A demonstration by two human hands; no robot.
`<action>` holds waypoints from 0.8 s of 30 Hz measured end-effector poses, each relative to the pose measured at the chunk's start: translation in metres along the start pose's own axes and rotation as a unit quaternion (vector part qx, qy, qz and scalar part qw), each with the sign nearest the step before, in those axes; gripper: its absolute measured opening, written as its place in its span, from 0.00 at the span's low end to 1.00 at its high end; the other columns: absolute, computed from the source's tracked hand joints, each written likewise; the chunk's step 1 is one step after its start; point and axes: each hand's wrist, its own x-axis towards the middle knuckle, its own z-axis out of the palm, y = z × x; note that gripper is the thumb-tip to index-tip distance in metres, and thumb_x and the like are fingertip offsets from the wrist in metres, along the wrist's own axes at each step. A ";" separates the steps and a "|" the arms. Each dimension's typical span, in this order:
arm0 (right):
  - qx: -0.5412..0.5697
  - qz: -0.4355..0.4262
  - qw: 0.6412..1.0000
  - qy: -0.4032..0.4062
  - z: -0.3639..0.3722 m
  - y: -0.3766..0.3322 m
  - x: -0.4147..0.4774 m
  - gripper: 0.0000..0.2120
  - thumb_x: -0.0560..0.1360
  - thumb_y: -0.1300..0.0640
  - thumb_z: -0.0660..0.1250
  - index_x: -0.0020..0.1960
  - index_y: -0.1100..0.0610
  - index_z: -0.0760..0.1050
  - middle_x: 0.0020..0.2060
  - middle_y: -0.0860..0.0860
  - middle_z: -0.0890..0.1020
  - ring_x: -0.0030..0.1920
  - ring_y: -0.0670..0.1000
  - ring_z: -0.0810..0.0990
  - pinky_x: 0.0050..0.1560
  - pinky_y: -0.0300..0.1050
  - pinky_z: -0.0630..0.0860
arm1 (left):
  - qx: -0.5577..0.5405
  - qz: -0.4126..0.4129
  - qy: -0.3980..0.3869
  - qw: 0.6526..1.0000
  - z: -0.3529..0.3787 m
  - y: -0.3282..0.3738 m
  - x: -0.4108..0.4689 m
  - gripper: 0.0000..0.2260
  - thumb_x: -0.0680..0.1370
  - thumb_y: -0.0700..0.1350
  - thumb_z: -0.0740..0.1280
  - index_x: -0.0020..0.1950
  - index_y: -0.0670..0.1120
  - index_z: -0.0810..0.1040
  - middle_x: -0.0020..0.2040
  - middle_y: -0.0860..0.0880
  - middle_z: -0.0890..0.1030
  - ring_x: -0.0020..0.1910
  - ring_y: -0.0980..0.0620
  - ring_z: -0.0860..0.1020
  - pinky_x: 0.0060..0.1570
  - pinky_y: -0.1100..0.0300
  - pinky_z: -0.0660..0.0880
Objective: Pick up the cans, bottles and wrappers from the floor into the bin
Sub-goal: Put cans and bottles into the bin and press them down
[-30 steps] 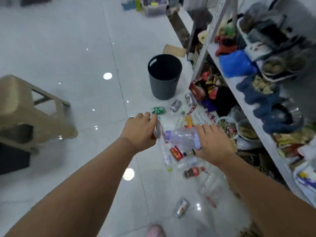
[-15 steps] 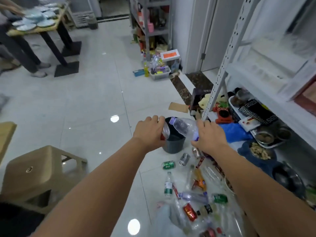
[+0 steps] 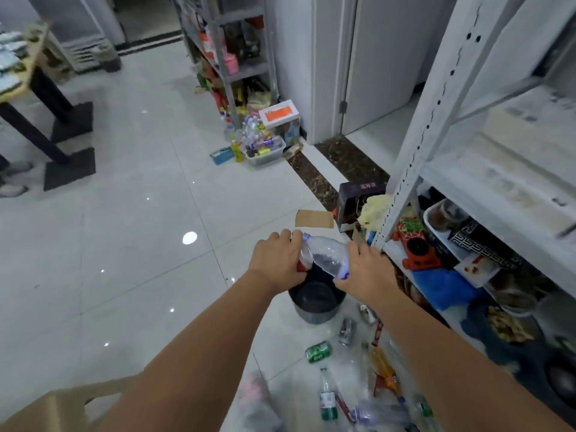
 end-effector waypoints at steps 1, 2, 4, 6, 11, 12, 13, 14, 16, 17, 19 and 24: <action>0.009 0.018 1.000 -0.007 0.006 0.000 0.011 0.32 0.66 0.36 0.66 0.60 0.55 0.62 0.53 0.54 0.74 0.52 0.54 0.73 0.49 0.49 0.73 | -0.004 0.006 -0.008 1.000 0.005 -0.006 0.018 0.24 0.70 0.59 0.66 0.59 0.47 0.66 0.53 0.48 0.75 0.49 0.46 0.74 0.37 0.56 0.66; 0.017 0.039 0.999 -0.011 0.012 0.000 0.022 0.32 0.66 0.36 0.67 0.60 0.54 0.62 0.53 0.53 0.74 0.53 0.54 0.73 0.49 0.48 0.73 | -0.008 0.014 -0.015 1.000 0.013 -0.013 0.037 0.25 0.70 0.60 0.66 0.59 0.47 0.66 0.53 0.48 0.75 0.49 0.46 0.75 0.37 0.55 0.66; 0.032 0.090 0.995 -0.021 0.025 0.000 0.044 0.33 0.65 0.35 0.67 0.60 0.54 0.62 0.54 0.53 0.74 0.53 0.54 0.74 0.48 0.48 0.73 | -0.015 0.036 -0.030 0.999 0.031 -0.024 0.073 0.26 0.70 0.61 0.66 0.59 0.46 0.66 0.54 0.47 0.75 0.50 0.46 0.75 0.38 0.55 0.67; 0.059 0.146 0.987 -0.041 0.041 0.000 0.064 0.35 0.65 0.35 0.68 0.61 0.55 0.62 0.54 0.53 0.75 0.53 0.54 0.74 0.49 0.48 0.73 | -0.035 0.058 -0.046 0.997 0.050 -0.035 0.109 0.27 0.70 0.63 0.67 0.60 0.46 0.65 0.55 0.47 0.74 0.51 0.46 0.74 0.39 0.55 0.67; 0.125 0.261 0.953 -0.089 0.098 -0.002 0.102 0.37 0.65 0.35 0.68 0.63 0.56 0.61 0.56 0.54 0.74 0.55 0.55 0.74 0.48 0.48 0.73 | -0.091 0.047 -0.073 0.992 0.107 -0.059 0.185 0.30 0.71 0.63 0.67 0.62 0.45 0.64 0.57 0.46 0.73 0.53 0.46 0.74 0.45 0.53 0.73; 0.144 0.289 0.941 -0.098 0.111 -0.003 0.111 0.37 0.64 0.35 0.69 0.63 0.56 0.61 0.56 0.54 0.75 0.55 0.56 0.74 0.48 0.49 0.72 | -0.111 0.031 -0.085 0.990 0.121 -0.061 0.196 0.30 0.71 0.63 0.68 0.62 0.45 0.63 0.57 0.46 0.73 0.53 0.45 0.74 0.46 0.52 0.73; 0.170 0.318 0.927 -0.103 0.125 -0.004 0.121 0.38 0.64 0.35 0.69 0.64 0.57 0.61 0.57 0.55 0.75 0.55 0.57 0.75 0.48 0.49 0.72 | -0.139 0.010 -0.099 0.985 0.138 -0.062 0.206 0.30 0.71 0.62 0.69 0.62 0.45 0.63 0.58 0.46 0.73 0.54 0.45 0.74 0.47 0.51 0.74; 0.197 0.344 0.912 -0.106 0.141 -0.005 0.132 0.39 0.64 0.35 0.69 0.64 0.57 0.61 0.57 0.56 0.75 0.56 0.58 0.75 0.49 0.49 0.72 | -0.170 -0.013 -0.111 0.979 0.157 -0.062 0.214 0.30 0.70 0.61 0.70 0.62 0.45 0.64 0.58 0.46 0.73 0.54 0.44 0.74 0.48 0.50 0.75; 0.250 0.389 0.879 -0.113 0.181 -0.006 0.155 0.38 0.65 0.36 0.70 0.65 0.56 0.61 0.58 0.57 0.75 0.56 0.58 0.75 0.48 0.48 0.72 | -0.224 -0.050 -0.143 0.963 0.203 -0.059 0.229 0.29 0.70 0.59 0.71 0.61 0.45 0.64 0.57 0.46 0.74 0.54 0.44 0.75 0.50 0.49 0.75; 0.270 0.404 0.866 -0.115 0.205 -0.007 0.166 0.39 0.64 0.36 0.71 0.65 0.56 0.61 0.58 0.56 0.75 0.56 0.58 0.75 0.47 0.47 0.71 | -0.245 -0.067 -0.159 0.954 0.230 -0.057 0.235 0.28 0.70 0.59 0.71 0.60 0.46 0.65 0.56 0.47 0.74 0.53 0.45 0.75 0.50 0.49 0.76; 0.308 0.437 0.838 -0.112 0.260 -0.009 0.188 0.37 0.64 0.36 0.72 0.63 0.55 0.63 0.57 0.56 0.76 0.53 0.57 0.75 0.44 0.46 0.69 | -0.273 -0.090 -0.186 0.939 0.290 -0.054 0.249 0.27 0.69 0.58 0.71 0.59 0.47 0.65 0.55 0.47 0.75 0.52 0.46 0.76 0.50 0.49 0.76; 0.387 0.487 0.770 -0.140 0.418 -0.016 0.226 0.35 0.65 0.38 0.72 0.62 0.56 0.63 0.55 0.56 0.77 0.51 0.58 0.77 0.42 0.45 0.68 | -0.334 -0.165 -0.251 0.894 0.457 -0.041 0.272 0.31 0.69 0.57 0.72 0.64 0.46 0.63 0.59 0.46 0.75 0.55 0.44 0.76 0.51 0.51 0.74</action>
